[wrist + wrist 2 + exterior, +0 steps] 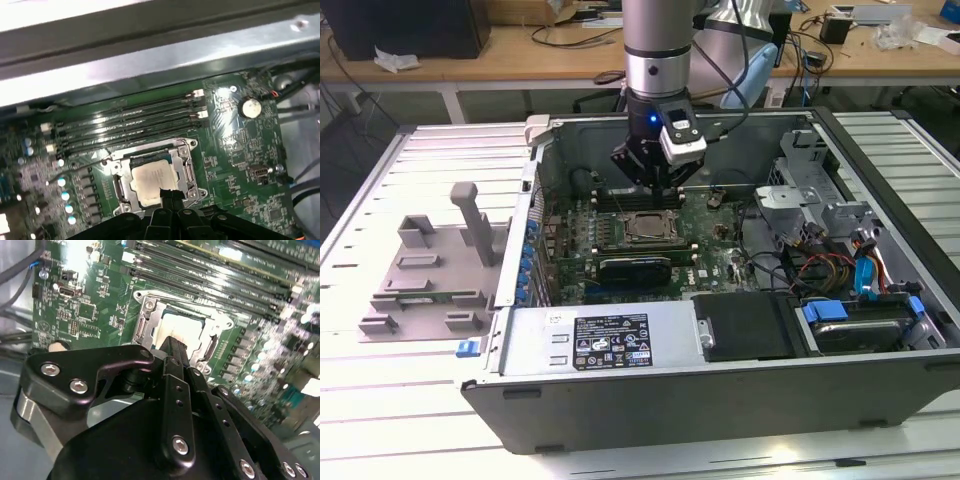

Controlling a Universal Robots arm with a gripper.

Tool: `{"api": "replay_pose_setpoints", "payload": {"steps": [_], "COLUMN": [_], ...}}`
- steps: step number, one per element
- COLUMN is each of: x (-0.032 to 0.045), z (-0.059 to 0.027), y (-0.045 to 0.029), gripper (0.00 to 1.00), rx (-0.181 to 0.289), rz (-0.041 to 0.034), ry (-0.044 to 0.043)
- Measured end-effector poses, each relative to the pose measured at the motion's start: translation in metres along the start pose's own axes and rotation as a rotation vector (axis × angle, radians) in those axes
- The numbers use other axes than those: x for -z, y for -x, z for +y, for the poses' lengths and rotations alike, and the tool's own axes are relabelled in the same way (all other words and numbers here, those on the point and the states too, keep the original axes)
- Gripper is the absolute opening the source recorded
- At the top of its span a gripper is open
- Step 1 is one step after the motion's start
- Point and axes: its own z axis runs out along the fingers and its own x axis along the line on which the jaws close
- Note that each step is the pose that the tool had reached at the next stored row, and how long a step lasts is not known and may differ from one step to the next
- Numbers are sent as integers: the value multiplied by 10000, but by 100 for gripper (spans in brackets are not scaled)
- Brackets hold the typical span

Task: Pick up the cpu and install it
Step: 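Close the cpu cover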

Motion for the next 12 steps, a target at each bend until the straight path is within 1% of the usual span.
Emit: {"api": "replay_pose_setpoints", "payload": {"steps": [1, 2, 4, 6, 8, 9, 10, 12], "x": [-1, -4, -6, -9, -11, -12, -12, -13], "z": [0, 0, 0, 1, 1, 1, 1, 1], "y": [0, 0, 0, 0, -1, 0, 0, 0], "gripper": [11, 11, 11, 11, 11, 11, 11, 11], "rx": [291, 794, 1221, 1856, 2273, 2581, 2748, 2865], "rz": [-13, -35, -53, -79, -93, -106, -117, -127], "ry": [-26, -73, -114, -176, -229, -261, -256, -250]}}
